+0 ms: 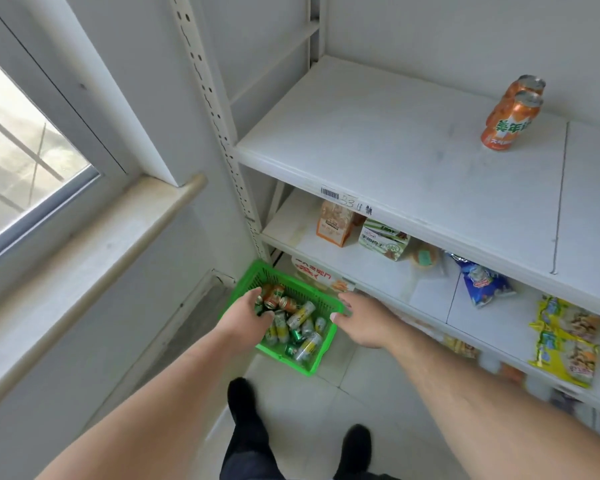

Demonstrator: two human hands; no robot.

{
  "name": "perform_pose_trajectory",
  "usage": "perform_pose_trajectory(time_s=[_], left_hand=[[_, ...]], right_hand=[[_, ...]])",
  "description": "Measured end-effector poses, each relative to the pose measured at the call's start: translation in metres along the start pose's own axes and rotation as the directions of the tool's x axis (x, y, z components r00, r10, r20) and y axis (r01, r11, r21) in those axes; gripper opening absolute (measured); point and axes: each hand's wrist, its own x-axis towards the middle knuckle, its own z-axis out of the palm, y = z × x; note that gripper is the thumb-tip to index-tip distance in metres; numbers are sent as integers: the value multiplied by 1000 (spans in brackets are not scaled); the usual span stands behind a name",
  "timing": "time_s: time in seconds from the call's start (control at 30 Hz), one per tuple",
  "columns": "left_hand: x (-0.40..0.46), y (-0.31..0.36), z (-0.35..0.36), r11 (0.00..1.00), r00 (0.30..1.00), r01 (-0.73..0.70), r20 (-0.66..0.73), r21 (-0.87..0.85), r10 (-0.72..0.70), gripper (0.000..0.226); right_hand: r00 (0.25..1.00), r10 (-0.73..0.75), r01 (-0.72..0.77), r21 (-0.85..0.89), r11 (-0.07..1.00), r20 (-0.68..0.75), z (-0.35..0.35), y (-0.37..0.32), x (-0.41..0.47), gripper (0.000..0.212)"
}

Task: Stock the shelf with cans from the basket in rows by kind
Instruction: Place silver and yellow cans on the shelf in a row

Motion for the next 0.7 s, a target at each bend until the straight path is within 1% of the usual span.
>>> perform_pose_trajectory(time_s=[0.13, 0.23, 0.3, 0.43, 0.5, 0.6, 0.7], left_hand=[[43, -36, -9, 1000, 994, -9, 107, 15, 8, 72], [77, -65, -14, 1000, 984, -5, 177, 26, 1, 72], [106, -87, -17, 999, 975, 20, 223, 31, -26, 71], [159, -121, -11, 995, 957, 80, 275, 65, -95, 71], [182, -132, 2, 993, 949, 102, 293, 64, -117, 69], [213, -145, 33, 989, 933, 140, 329, 36, -144, 69], [252, -163, 77, 987, 923, 158, 354, 5, -150, 71]], right_hand=[[993, 114, -114, -7, 993, 19, 32, -16, 32, 71], [979, 197, -199, 32, 979, 42, 68, -23, 60, 70], [963, 259, -264, 84, 961, 68, 96, -24, 82, 73], [922, 364, -385, 223, 895, 133, 140, -19, 119, 72], [899, 413, -439, 273, 856, 148, 156, -13, 140, 68], [865, 481, -500, 339, 797, 143, 173, -4, 176, 57], [834, 529, -541, 409, 735, 154, 198, 15, 221, 55]])
